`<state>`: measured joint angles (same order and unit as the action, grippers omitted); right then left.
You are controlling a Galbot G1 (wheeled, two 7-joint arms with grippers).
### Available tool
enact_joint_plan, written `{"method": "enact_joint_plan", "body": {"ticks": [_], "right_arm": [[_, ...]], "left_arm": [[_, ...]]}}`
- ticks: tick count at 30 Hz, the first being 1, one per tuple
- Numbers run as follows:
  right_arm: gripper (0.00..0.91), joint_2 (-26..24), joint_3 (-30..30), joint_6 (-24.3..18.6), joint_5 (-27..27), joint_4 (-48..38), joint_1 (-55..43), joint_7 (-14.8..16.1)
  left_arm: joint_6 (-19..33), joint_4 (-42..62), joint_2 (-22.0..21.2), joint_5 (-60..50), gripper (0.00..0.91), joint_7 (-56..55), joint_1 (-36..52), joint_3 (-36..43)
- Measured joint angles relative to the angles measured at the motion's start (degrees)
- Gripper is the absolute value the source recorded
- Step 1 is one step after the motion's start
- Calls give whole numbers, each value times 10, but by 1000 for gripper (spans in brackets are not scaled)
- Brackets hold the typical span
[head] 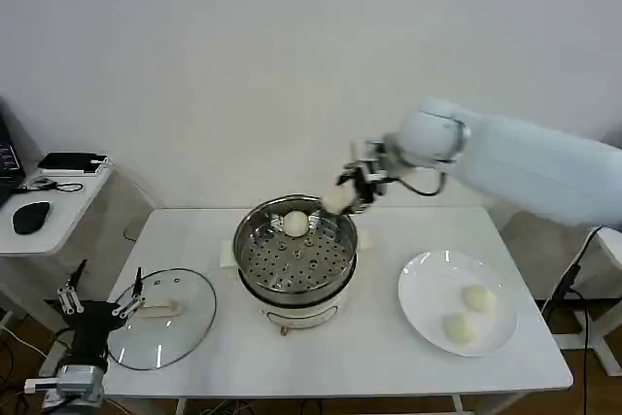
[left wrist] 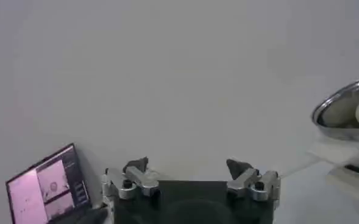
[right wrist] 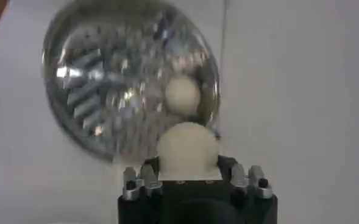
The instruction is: Take steamed baozi put them in steamer then cover it.
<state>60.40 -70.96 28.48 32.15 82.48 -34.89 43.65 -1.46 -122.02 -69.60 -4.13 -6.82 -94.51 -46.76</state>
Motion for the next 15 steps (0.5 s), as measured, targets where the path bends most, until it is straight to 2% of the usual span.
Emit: {"method": "enact_joint_plan", "body": {"ticks": [6, 15], "right_arm": [[655, 80, -14, 33, 43, -43, 32, -25], [655, 152, -18, 57, 67, -97, 79, -47]], "left_arm": [[6, 3, -7, -2, 907, -1, -2, -3], [11, 1, -11, -4, 907, -2, -2, -6]]}}
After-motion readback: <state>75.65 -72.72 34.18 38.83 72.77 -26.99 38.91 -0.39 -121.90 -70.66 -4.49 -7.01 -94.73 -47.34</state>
